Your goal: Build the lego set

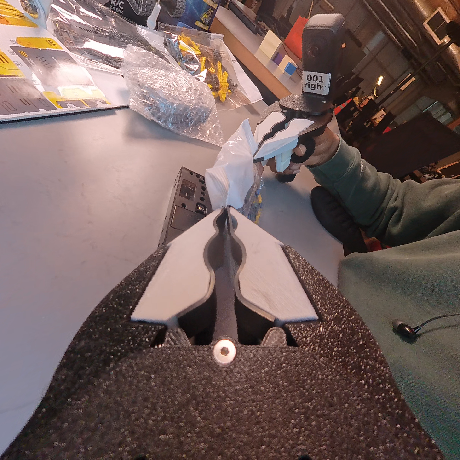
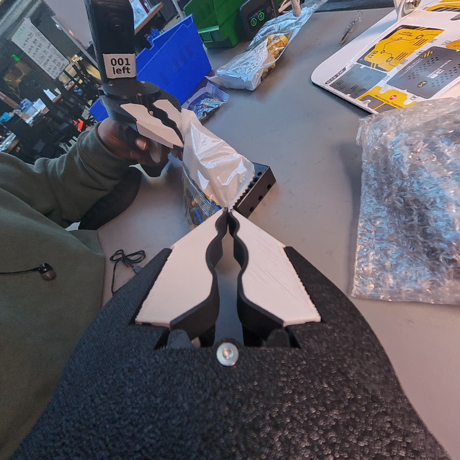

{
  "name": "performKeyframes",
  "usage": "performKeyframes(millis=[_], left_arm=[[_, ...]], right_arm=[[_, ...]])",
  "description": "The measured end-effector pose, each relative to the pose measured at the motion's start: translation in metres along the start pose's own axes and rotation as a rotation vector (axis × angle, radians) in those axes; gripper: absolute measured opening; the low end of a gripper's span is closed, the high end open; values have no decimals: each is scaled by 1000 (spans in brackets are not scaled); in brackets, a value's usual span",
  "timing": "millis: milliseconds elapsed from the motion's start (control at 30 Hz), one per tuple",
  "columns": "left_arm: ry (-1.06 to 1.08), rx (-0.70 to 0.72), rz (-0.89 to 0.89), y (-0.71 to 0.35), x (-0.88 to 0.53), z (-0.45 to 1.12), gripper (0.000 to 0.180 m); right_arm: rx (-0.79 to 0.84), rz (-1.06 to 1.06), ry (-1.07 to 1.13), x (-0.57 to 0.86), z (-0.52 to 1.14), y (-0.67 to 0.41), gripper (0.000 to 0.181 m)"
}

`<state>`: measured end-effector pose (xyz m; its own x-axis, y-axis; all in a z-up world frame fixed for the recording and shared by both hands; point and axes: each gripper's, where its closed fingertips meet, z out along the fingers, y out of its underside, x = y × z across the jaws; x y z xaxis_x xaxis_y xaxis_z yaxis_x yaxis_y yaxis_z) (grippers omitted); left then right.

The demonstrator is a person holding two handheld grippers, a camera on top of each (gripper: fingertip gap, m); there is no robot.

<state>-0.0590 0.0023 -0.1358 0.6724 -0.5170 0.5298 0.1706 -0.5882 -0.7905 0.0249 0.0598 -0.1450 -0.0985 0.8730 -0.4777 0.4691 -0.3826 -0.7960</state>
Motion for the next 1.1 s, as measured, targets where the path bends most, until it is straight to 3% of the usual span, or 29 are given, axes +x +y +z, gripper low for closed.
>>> performKeyframes(millis=[1100], left_arm=[[-25, 33, -90, -1, -15, -5, 0]], right_arm=[[4, 55, 2, 7, 5, 3, 0]])
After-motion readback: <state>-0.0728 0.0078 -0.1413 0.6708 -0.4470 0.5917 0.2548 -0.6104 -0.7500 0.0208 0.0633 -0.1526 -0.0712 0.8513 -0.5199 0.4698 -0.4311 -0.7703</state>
